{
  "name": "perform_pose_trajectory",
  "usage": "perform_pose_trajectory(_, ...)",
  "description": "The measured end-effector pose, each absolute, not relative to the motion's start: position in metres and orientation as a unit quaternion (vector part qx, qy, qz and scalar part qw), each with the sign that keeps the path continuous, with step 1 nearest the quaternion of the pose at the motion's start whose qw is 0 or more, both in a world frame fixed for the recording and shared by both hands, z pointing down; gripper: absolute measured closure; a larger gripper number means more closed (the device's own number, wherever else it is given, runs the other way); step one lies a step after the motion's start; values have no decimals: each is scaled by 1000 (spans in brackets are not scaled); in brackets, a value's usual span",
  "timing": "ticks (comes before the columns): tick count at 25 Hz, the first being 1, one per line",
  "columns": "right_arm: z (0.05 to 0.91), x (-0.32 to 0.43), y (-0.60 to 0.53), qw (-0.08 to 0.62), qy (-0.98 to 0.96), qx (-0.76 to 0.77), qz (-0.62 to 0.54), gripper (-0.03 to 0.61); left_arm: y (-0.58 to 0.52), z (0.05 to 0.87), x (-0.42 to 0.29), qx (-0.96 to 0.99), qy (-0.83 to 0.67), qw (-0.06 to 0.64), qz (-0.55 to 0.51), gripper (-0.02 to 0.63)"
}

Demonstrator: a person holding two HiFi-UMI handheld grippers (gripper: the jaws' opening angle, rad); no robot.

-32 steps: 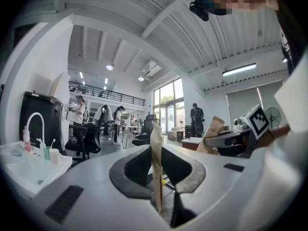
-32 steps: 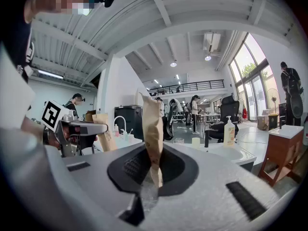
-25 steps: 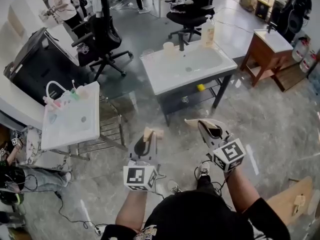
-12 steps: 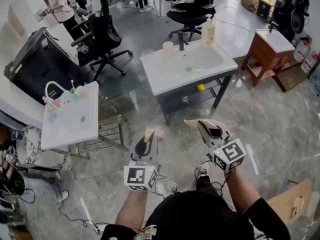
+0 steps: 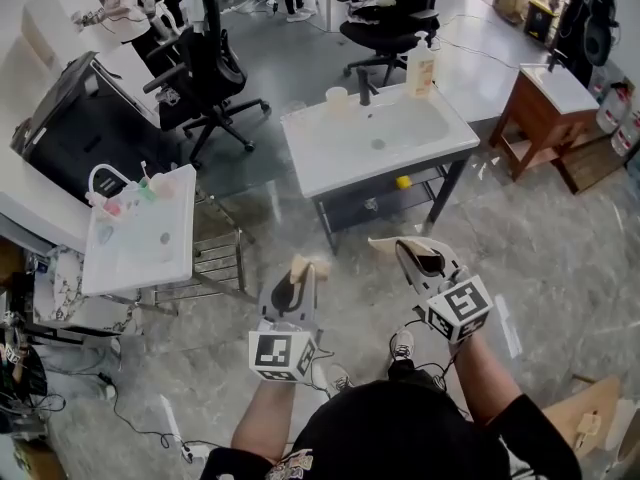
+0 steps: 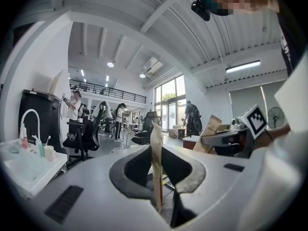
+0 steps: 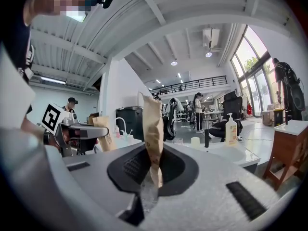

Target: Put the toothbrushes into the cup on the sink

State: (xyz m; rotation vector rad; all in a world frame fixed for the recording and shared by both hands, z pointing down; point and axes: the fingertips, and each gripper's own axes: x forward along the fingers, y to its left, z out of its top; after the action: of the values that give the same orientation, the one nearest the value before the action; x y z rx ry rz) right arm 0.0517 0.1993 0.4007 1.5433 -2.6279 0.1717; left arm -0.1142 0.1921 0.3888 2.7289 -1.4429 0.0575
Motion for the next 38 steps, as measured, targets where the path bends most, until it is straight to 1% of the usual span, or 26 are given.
perform_pose_trajectory(17,393,134,146,31,-884,464,41,546,155,379,-28,862,-506,11,8,554)
perform_pose_trajectory(25,390,168,132,23,-889,456,39,546,144,377,3,856,-516,6,9,555)
perform_pose_trajectory(32,392,185,119,18,-888,456,49,546,133,377,15,854,-520,6,13,555)
perform_pose_trajectory(38,400,183,96,17,-889,455,56,546,112,386,10,851,-525,11,17,554)
